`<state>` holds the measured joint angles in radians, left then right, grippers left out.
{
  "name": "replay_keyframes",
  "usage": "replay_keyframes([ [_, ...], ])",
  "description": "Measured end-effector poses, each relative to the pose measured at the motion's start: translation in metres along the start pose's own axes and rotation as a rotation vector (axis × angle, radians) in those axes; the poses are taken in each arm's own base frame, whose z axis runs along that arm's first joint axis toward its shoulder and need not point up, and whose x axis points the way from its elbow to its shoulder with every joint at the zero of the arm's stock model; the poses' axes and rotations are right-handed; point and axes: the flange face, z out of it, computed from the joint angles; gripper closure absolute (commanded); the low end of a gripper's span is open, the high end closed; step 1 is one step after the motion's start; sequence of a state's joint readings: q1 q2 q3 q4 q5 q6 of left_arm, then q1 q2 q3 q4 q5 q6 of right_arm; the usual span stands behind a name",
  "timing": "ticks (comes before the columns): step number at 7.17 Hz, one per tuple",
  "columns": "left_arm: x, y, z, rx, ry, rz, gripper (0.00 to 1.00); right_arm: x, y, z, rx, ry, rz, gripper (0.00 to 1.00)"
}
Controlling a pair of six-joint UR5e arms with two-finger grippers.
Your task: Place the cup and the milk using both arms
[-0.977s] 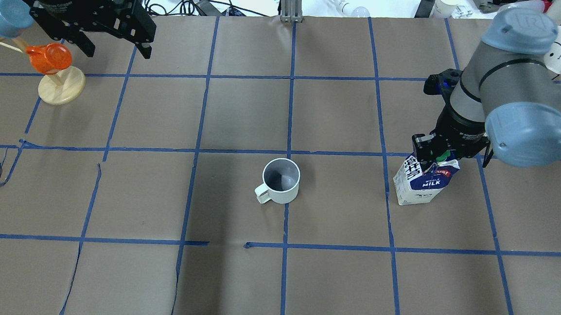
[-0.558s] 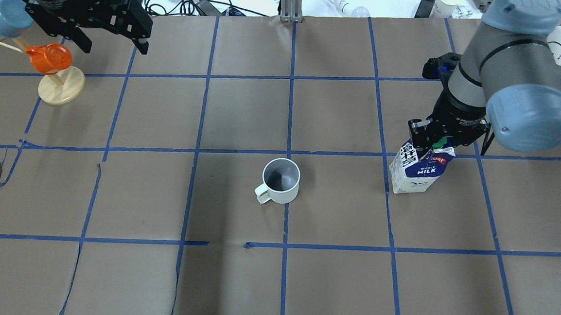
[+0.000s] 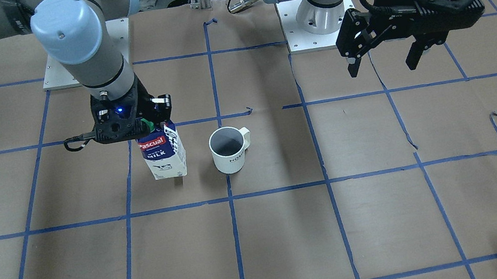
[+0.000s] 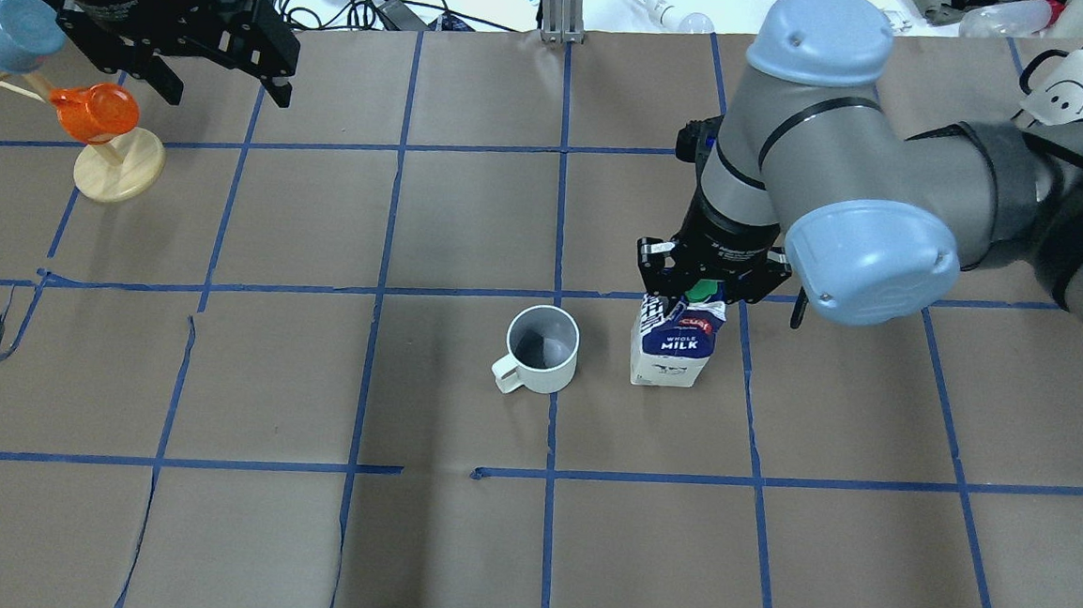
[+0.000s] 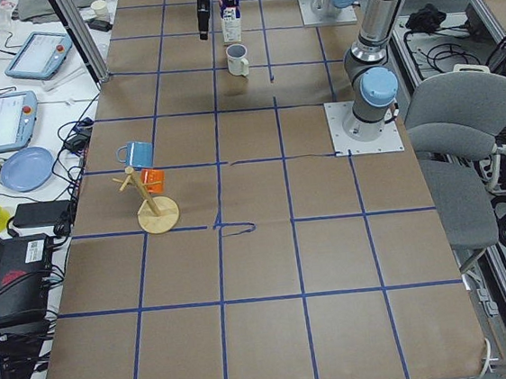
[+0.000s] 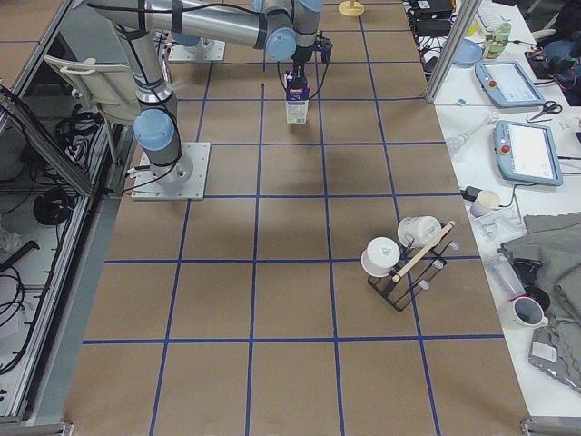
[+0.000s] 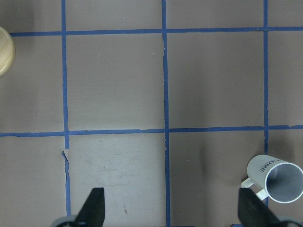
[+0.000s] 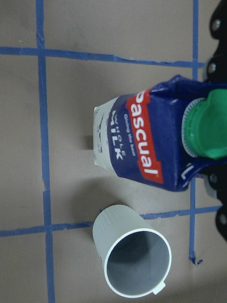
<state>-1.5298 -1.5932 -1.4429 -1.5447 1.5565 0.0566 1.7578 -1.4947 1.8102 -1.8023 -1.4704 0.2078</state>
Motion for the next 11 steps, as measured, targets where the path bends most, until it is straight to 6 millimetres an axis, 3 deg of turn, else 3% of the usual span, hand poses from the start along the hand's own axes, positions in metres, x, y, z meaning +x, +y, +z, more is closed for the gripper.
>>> replay_keyframes([
  [1,0.001,0.000,0.000,-0.001,0.000,0.000,0.00,-0.016,0.004,0.005,0.004,0.001,0.006,0.53],
  [3,0.002,0.000,0.000,-0.001,0.001,-0.003,0.00,-0.027,0.005,0.013,0.008,0.000,0.022,0.53],
  [4,0.002,0.000,0.001,-0.002,0.000,-0.003,0.00,-0.030,0.003,0.018,0.011,0.000,0.025,0.42],
  [5,0.002,0.000,0.002,-0.004,-0.001,-0.004,0.00,-0.032,0.000,0.022,0.015,0.000,0.023,0.12],
  [6,0.002,0.001,0.003,-0.006,-0.003,-0.004,0.00,-0.033,-0.001,0.024,0.016,0.000,0.022,0.00],
  [8,0.003,0.002,0.005,-0.010,-0.003,-0.004,0.00,-0.033,-0.002,0.023,0.022,0.009,0.018,0.00],
  [9,0.003,0.003,0.005,-0.011,-0.003,-0.005,0.00,-0.032,-0.004,0.012,0.043,0.009,0.014,0.00],
  [10,0.003,0.003,0.005,-0.011,-0.002,-0.005,0.00,-0.031,-0.008,-0.015,0.094,0.004,0.015,0.00],
  [11,0.003,0.003,0.005,-0.011,-0.001,-0.005,0.00,-0.027,-0.013,-0.057,0.154,0.011,0.027,0.00],
])
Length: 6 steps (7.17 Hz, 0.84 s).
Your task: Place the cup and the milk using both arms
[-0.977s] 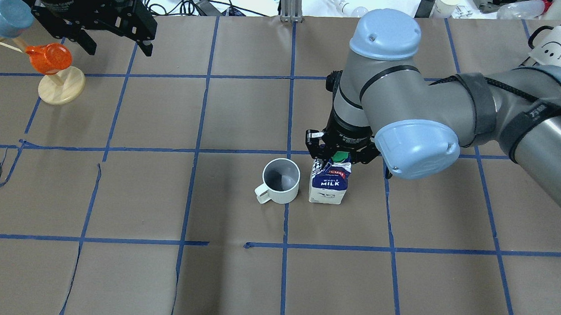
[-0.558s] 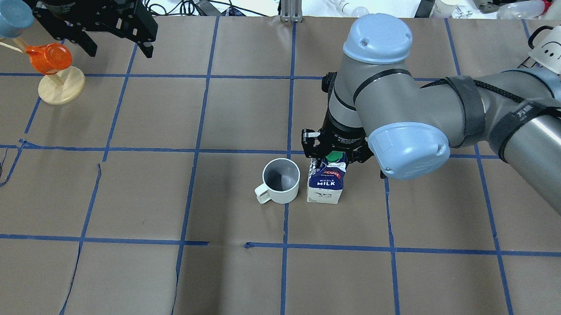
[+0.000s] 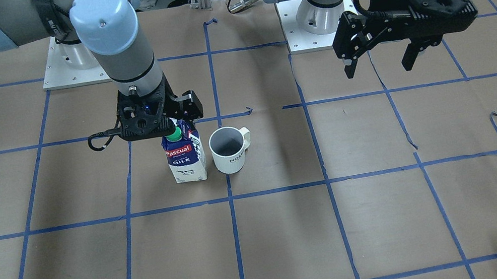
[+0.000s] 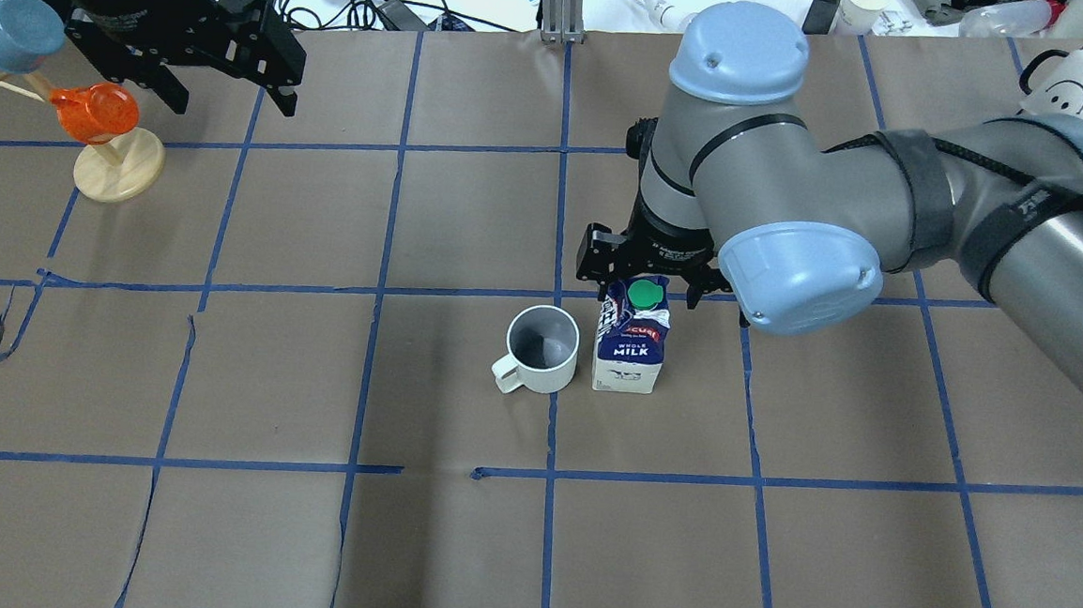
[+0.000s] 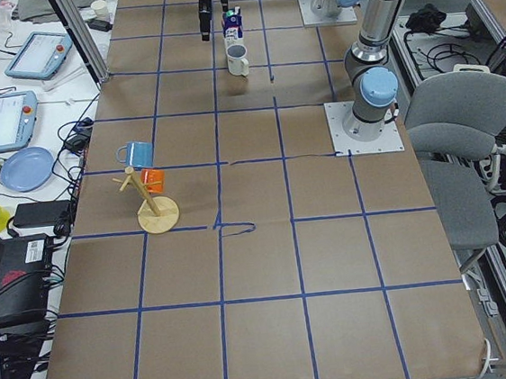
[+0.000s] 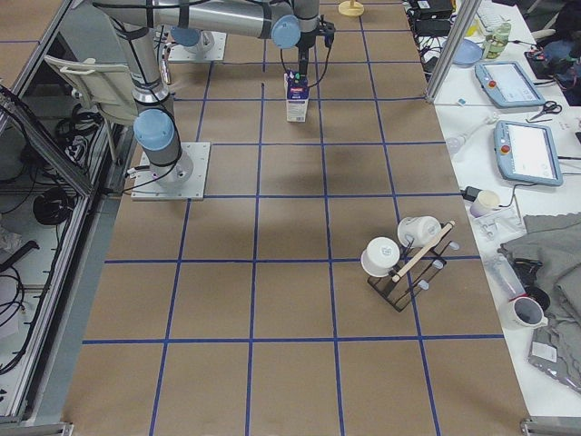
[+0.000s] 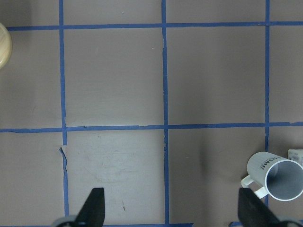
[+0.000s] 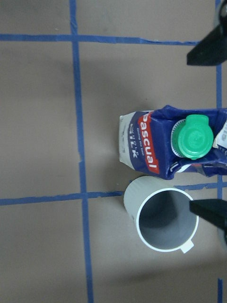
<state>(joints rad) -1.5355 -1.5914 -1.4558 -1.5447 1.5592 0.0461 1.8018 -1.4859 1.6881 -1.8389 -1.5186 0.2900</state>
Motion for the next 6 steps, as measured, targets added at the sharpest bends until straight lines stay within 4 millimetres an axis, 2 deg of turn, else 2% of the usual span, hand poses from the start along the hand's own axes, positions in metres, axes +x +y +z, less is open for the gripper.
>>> replay_keyframes([
  [2,0.000,0.000,0.000,0.000,0.001,0.000,0.00,0.020,-0.010,-0.079,-0.005,0.051,0.046,0.00],
  [3,0.001,0.000,0.000,0.001,0.001,0.001,0.00,0.042,-0.014,-0.100,-0.022,0.080,0.058,0.00],
  [5,0.000,0.000,0.000,0.001,0.000,0.000,0.00,0.089,-0.026,-0.117,-0.026,0.099,-0.024,0.02],
  [6,0.000,0.000,0.000,0.001,0.000,0.001,0.00,0.100,-0.026,-0.120,-0.021,0.100,-0.045,0.00],
])
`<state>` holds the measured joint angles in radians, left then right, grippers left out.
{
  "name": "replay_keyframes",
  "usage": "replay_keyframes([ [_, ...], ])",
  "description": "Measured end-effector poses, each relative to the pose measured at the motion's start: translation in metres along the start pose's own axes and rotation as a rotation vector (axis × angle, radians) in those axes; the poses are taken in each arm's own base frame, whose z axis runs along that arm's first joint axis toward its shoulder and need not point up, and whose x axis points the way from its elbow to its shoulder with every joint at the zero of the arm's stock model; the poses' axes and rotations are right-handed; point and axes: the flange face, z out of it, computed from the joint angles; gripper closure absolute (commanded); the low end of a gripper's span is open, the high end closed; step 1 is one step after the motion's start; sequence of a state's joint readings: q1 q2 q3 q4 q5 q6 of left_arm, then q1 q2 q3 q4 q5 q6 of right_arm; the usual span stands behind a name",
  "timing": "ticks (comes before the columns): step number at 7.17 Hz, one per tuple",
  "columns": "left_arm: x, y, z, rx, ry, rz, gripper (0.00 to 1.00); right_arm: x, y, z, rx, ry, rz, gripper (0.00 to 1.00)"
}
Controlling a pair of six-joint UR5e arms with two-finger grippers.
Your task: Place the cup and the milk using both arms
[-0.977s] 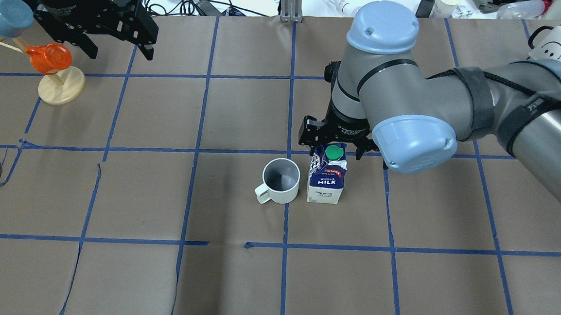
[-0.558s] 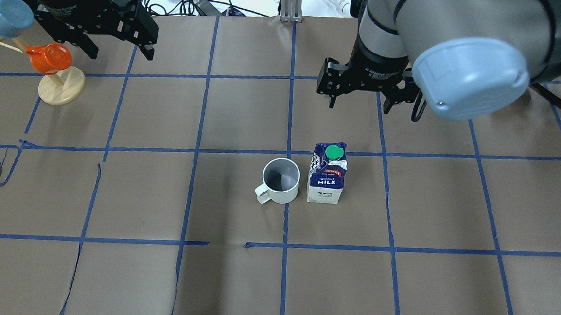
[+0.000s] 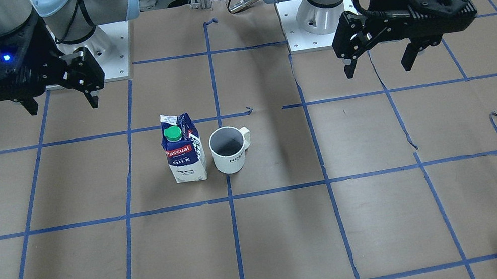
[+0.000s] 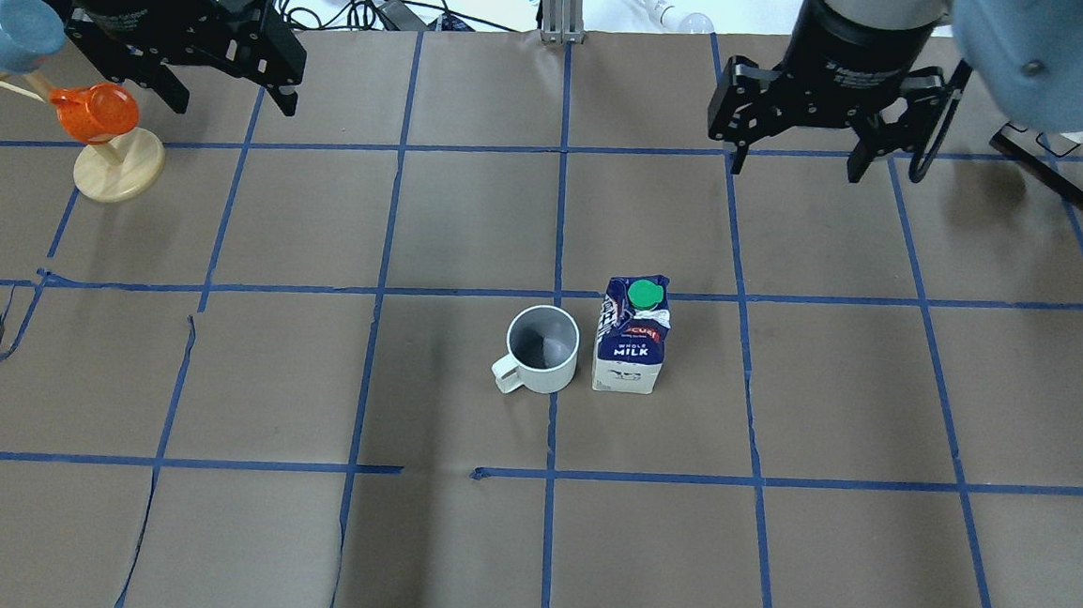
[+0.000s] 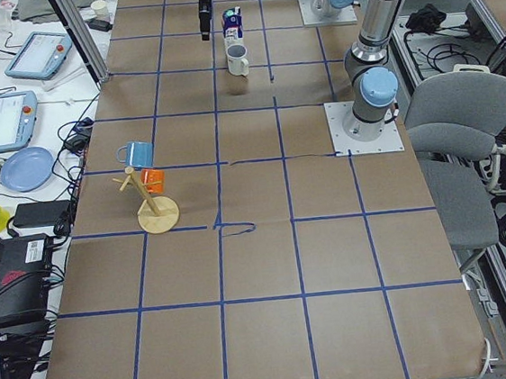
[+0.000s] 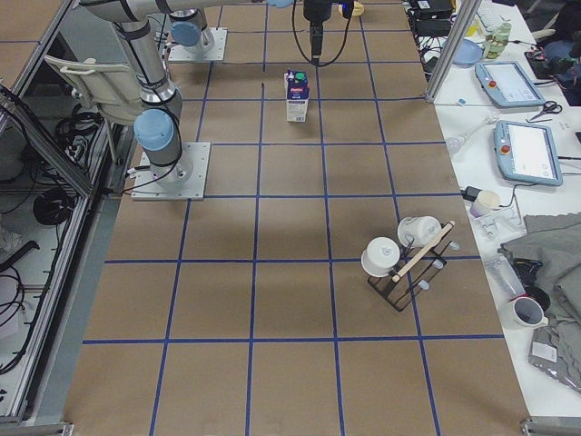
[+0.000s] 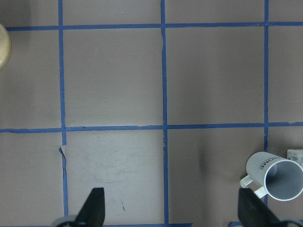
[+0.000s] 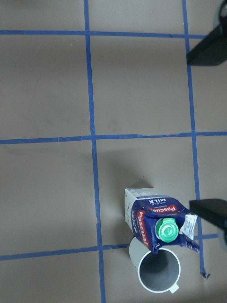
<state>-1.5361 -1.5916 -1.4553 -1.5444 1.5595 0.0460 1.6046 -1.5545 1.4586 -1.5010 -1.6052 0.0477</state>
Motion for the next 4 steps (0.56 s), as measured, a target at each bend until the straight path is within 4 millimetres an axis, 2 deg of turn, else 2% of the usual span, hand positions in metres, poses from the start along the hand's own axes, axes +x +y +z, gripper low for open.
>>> replay_keyframes([
  [4,-0.0001,-0.0007,-0.0009,0.004,0.000,0.004,0.00,0.0061,-0.0009,0.0019,0.042,-0.003,-0.008,0.00],
])
